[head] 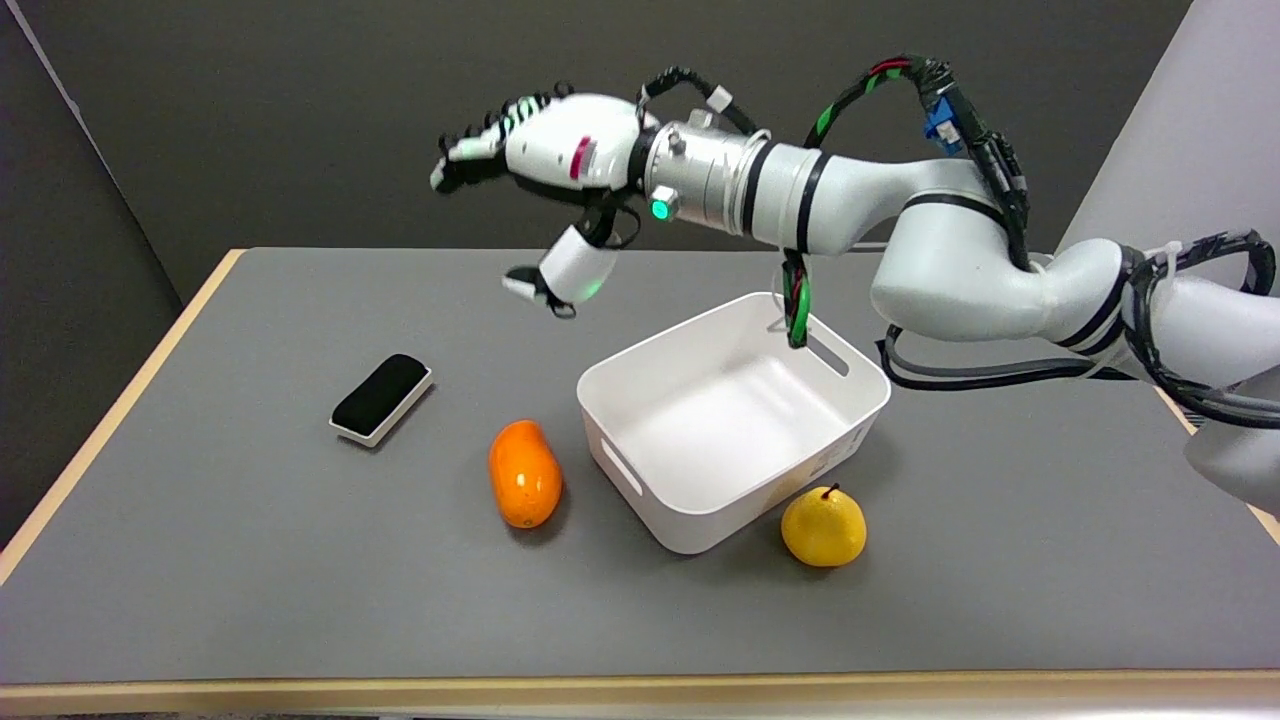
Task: Pick up mango.
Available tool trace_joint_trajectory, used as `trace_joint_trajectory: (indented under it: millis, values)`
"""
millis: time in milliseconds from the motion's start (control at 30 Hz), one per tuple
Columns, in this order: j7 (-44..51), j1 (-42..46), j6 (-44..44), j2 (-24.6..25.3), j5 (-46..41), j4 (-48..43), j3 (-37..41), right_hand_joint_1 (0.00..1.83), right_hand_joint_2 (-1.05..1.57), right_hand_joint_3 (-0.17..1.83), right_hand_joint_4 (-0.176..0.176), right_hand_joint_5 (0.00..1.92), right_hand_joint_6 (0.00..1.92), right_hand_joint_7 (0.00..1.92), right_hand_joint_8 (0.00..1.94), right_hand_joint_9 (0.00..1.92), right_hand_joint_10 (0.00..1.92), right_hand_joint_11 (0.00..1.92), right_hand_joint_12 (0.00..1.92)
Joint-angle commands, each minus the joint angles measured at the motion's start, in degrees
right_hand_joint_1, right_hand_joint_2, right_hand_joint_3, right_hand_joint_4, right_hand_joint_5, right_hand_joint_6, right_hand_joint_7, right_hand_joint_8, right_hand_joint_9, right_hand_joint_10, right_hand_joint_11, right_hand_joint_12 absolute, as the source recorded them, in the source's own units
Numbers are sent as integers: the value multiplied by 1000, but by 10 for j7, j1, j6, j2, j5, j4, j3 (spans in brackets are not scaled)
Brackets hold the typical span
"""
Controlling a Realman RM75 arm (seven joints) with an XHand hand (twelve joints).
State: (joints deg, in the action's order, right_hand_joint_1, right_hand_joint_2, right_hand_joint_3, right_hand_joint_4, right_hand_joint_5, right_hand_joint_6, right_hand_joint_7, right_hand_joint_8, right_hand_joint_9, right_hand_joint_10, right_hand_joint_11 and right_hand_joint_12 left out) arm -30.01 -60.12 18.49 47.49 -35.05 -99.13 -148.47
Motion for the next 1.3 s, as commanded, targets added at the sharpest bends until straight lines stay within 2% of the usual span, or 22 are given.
trace_joint_trajectory:
  millis: [33,167,300,500,867,1300]
  values:
    - [295,-13,133,8,-228,-24,-29,755,594,934,18,251,453,347,362,238,790,126,1270]
    - [424,0,117,9,-231,-47,-25,718,601,982,23,248,504,360,433,272,797,141,1249]
    - [495,11,110,21,-271,-39,-21,848,586,979,60,300,569,427,459,325,820,165,1293]
    - [496,24,136,47,-272,-6,-28,859,578,978,62,299,567,420,450,309,795,140,1256]
    - [499,74,114,107,-263,83,-28,852,563,971,21,248,463,311,367,193,728,38,1176]
    - [500,108,112,130,-249,157,-29,848,563,962,10,229,422,261,328,140,685,-1,1138]
